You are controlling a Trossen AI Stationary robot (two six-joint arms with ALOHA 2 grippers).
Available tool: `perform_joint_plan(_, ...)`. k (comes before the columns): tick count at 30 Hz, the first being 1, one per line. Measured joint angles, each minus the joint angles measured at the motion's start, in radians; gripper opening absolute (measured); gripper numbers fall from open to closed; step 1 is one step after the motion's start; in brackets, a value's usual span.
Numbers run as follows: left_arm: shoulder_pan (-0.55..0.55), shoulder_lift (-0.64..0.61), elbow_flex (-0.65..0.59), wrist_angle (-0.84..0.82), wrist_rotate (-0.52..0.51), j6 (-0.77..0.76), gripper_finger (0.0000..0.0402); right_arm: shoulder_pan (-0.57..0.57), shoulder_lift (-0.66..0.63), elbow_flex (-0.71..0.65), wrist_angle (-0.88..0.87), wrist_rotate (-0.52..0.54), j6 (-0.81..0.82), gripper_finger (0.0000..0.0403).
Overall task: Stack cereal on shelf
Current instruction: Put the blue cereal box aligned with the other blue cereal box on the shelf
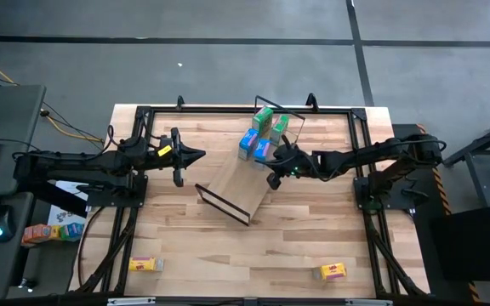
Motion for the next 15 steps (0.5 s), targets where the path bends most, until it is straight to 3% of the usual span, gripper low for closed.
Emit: perform_joint_plan(15,0.0,0.0,0.0,0.0,0.0,0.0,0.0003,0.0,-0.001,0.0,0.012,-0.01,-0.016,0.0)
